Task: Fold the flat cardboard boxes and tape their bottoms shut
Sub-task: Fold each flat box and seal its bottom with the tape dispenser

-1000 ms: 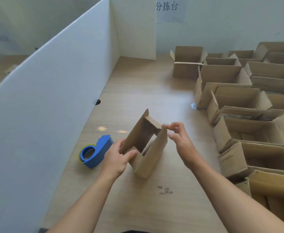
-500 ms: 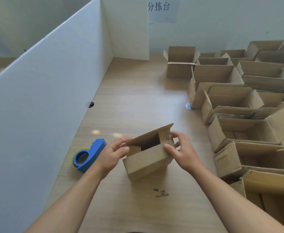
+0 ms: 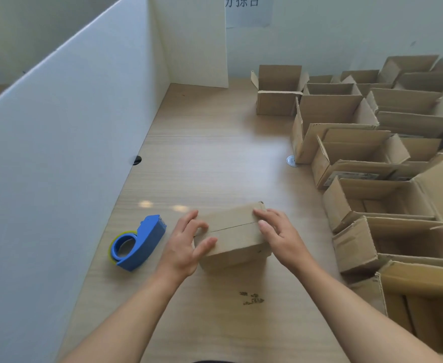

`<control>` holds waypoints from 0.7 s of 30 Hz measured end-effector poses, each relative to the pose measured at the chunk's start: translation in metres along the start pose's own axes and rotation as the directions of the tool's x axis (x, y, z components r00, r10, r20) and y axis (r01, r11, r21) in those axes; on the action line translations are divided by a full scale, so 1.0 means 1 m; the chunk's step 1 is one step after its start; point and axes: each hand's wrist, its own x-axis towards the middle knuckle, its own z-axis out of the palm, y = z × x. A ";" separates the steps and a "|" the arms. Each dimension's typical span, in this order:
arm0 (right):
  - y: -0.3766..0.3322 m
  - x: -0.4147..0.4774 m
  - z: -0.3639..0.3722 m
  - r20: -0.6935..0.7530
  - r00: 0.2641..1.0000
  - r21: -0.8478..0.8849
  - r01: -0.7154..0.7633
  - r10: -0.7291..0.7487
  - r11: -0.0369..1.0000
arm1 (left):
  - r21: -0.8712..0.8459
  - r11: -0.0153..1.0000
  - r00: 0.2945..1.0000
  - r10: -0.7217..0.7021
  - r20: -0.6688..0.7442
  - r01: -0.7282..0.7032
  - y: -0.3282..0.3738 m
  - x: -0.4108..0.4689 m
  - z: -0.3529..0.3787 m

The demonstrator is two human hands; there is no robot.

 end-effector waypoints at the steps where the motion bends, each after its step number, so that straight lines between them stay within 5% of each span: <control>1: 0.000 0.000 0.002 -0.047 0.999 -0.032 0.008 -0.009 0.999 | 0.004 1.000 1.000 0.001 0.001 -0.001 0.003 0.002 0.003; 8: 0.003 -0.005 0.003 -0.191 0.979 -0.213 0.024 -0.066 0.977 | -0.083 0.997 1.000 0.009 0.027 -0.007 0.008 0.018 0.016; 21: -0.020 0.009 0.049 -0.111 0.994 -0.095 -0.009 -0.002 0.995 | 0.109 0.994 0.997 -0.019 -0.069 0.026 -0.013 0.003 -0.019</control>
